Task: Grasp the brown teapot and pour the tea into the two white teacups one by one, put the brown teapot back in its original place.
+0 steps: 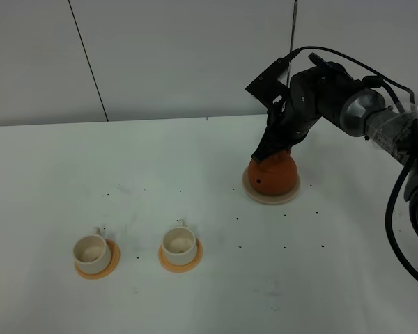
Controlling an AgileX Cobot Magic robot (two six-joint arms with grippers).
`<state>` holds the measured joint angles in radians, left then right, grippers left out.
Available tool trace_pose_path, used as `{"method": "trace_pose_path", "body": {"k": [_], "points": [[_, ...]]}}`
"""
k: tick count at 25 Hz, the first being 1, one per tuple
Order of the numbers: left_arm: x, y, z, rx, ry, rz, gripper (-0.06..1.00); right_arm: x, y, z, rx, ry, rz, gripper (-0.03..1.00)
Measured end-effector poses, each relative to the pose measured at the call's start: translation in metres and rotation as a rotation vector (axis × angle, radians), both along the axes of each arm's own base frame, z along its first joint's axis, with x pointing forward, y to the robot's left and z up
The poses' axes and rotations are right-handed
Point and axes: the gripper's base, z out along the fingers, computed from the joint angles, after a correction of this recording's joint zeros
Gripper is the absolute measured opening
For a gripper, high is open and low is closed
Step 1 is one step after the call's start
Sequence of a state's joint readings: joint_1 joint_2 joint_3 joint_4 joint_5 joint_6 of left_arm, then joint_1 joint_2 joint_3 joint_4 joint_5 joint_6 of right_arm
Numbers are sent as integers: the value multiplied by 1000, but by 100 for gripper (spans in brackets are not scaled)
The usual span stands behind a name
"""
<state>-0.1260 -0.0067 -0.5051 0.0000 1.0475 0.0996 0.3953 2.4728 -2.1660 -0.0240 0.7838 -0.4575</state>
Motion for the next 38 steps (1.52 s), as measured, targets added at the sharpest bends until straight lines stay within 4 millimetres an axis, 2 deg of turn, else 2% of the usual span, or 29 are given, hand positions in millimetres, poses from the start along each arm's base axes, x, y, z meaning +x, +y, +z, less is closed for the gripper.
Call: {"method": "trace_pose_path", "body": {"k": [8,16,28,38], "points": [[0,0,0,0,0,0,18,0,0,0,-3,8,-7,3],[0,0,0,0,0,0,18,2,0,13,1,-12,-8,3],[0,0,0,0,0,0,18,4,-17,10,-45,36,-34,4],[0,0,0,0,0,0,18,1,-20,8,-66,76,-38,4]]}}
